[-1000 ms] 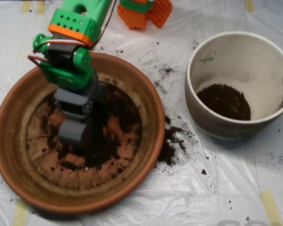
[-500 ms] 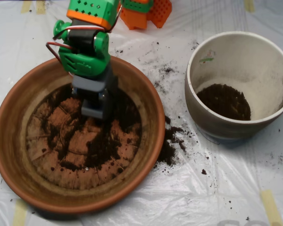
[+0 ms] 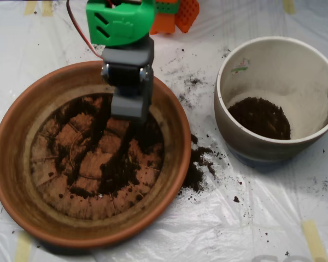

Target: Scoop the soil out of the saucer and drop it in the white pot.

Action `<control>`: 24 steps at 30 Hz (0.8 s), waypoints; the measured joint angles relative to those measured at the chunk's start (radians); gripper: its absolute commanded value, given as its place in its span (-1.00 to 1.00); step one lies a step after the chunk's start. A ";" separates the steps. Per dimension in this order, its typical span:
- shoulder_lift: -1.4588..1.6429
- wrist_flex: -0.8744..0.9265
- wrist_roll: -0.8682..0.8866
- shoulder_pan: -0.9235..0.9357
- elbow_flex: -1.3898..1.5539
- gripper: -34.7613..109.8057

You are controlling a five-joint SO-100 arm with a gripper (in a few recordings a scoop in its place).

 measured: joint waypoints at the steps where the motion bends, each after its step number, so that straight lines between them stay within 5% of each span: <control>1: 0.014 0.012 0.000 -0.014 -0.014 -0.53; 24: 0.003 0.199 0.021 -0.541 -0.443 -0.52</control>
